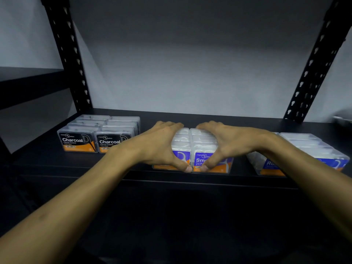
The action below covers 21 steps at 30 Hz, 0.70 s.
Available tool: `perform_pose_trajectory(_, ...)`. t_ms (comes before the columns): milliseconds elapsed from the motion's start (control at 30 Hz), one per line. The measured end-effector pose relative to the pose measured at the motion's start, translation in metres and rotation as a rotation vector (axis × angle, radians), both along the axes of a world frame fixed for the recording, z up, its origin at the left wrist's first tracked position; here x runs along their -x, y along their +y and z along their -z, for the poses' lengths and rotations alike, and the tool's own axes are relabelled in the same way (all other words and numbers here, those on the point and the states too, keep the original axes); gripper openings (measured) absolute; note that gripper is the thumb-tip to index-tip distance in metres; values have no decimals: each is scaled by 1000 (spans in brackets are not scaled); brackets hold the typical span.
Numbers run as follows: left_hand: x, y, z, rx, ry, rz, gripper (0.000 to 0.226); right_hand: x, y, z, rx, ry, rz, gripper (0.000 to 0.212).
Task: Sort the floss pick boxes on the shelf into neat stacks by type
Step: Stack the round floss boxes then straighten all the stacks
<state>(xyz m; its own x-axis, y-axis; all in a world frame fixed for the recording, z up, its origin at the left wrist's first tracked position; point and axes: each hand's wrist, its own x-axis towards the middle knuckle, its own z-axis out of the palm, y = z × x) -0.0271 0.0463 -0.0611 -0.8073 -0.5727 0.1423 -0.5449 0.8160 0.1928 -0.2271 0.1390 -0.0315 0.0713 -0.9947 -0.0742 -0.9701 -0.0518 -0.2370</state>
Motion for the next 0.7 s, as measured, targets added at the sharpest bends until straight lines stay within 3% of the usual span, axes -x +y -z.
perform_pose_trajectory(700, 1, 5, 4, 32, 76, 8, 116, 2, -2, -3, -16, 34, -26, 86)
